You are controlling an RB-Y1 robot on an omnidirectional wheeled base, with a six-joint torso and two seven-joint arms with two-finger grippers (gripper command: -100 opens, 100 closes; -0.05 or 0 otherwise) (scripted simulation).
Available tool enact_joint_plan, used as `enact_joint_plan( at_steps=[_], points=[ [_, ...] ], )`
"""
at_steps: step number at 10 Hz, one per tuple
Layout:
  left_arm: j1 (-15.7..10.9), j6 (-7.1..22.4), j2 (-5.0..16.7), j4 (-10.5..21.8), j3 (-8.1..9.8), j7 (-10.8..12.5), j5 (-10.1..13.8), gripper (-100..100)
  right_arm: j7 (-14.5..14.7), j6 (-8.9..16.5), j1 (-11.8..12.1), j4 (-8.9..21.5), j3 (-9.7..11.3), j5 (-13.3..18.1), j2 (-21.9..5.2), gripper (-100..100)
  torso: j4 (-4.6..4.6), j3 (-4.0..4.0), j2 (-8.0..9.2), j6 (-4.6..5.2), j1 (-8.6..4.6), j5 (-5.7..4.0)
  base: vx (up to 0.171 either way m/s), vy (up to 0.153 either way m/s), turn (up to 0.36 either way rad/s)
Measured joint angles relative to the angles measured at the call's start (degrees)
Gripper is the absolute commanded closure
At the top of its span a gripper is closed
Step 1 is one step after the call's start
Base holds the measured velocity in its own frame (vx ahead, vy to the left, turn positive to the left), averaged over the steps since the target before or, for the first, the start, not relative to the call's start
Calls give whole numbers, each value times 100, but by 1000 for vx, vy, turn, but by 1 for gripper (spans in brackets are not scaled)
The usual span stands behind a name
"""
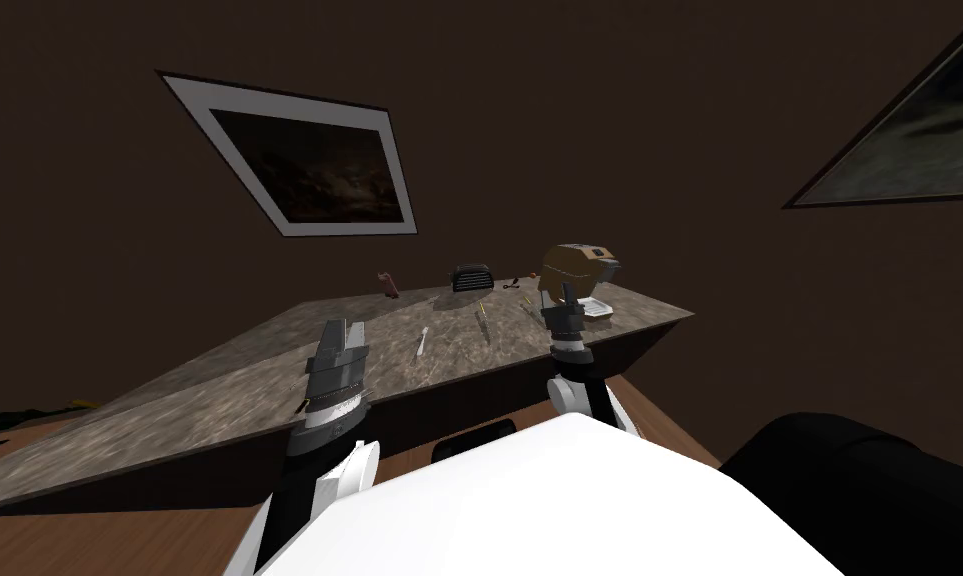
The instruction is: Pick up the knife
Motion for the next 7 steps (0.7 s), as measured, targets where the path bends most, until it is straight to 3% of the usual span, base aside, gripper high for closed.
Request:
enact_joint_plan(
  at_steps=[2,7],
  points=[
    [-1,0,0,0,0,0,0,0,1,-8,126,96,102,-55,-230,-100,2,6,11,-1,5,1,-40,26,86],
    [0,0,0,0,0,0,0,0,17,97,714,453,667,-325,-1027,-100,6,14,23,1,14,4,-62,43,124]
  ],
)
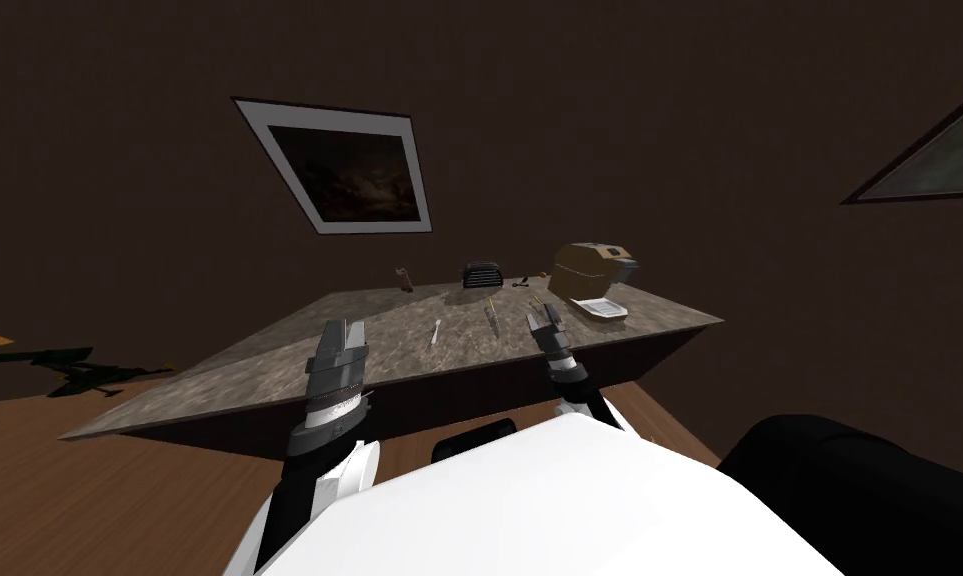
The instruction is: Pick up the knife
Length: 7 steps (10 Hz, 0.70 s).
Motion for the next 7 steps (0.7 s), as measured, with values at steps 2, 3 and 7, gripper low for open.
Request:
enact_joint_plan(
  at_steps=[2,3,7],
  points=[
    [-1,0,0,0,0,0,0,0,17,-112,409,258,338,-137,-342,-100,-1,0,1,-2,-2,-1,-48,35,163],
    [0,0,0,0,0,0,0,0,0,-56,411,325,384,-200,-496,-100,-1,-2,-4,0,-7,-1,-43,44,163],
    [0,0,0,0,0,0,0,0,9,-22,796,715,826,-433,-1101,-100,-1,-4,-7,1,-8,-1,-34,39,145]
  ],
)
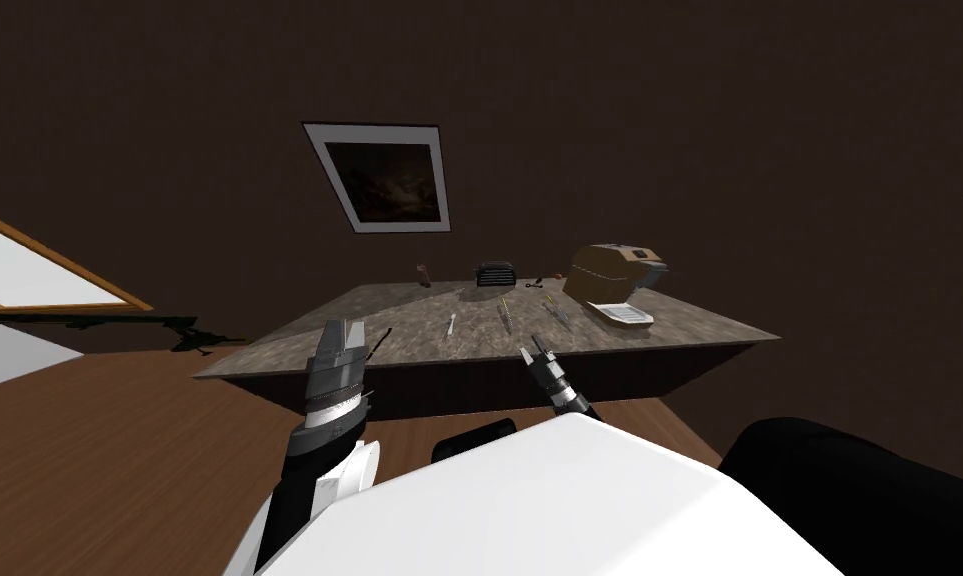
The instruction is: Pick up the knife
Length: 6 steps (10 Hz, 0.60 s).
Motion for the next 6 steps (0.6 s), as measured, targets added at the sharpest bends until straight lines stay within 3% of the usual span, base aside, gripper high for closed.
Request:
enact_joint_plan(
  at_steps=[1,6],
  points=[
    [-1,0,0,0,0,0,0,0,44,26,138,104,207,-46,-113,-100,-1,0,0,-2,5,0,-23,36,112],
    [0,0,0,0,0,0,0,0,0,61,550,638,698,-418,-934,-100,-1,-2,-5,0,0,1,-23,46,198]
  ],
)
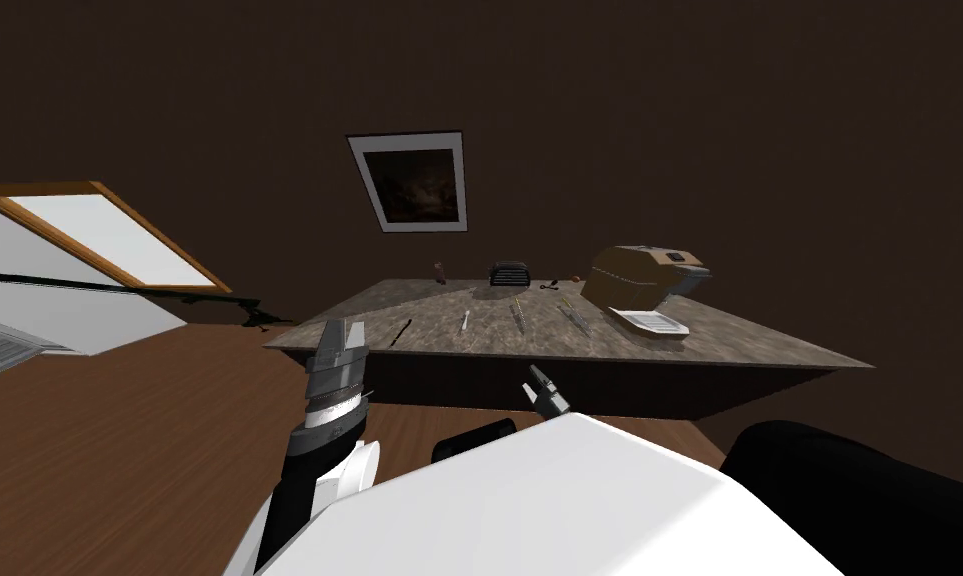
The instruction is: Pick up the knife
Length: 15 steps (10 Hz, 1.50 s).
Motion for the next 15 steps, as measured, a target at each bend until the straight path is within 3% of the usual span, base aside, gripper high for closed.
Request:
enact_joint_plan(
  at_steps=[3,4,5,7,10,13,15],
  points=[
    [-1,0,0,0,-1,0,0,0,-18,26,284,415,386,-263,-551,-100,0,1,3,-3,3,0,-17,42,177],
    [0,0,0,0,0,0,0,0,-36,63,270,533,463,-333,-724,-100,0,-1,-1,1,-1,0,-1,51,303],
    [-1,0,0,0,0,0,0,0,3,97,531,550,612,-422,-904,-100,-1,-2,-3,-2,4,1,-1,40,128],
    [-1,0,0,0,0,0,0,0,-48,14,529,1039,889,-589,-1242,-100,-1,-3,-6,-3,5,0,-2,52,213],
    [0,0,0,0,0,0,0,0,-59,153,749,1128,1053,-807,-1777,-100,-1,-4,-7,-3,-2,0,2,32,152],
    [1,0,0,0,1,0,0,0,-188,122,707,1711,1427,-1035,-2340,-100,-2,-6,-10,2,-4,0,8,33,151],
    [0,0,0,0,0,0,0,0,-117,131,880,1879,1585,-1128,-2522,-100,-1,-4,-7,-2,-3,0,7,37,235]
  ],
)
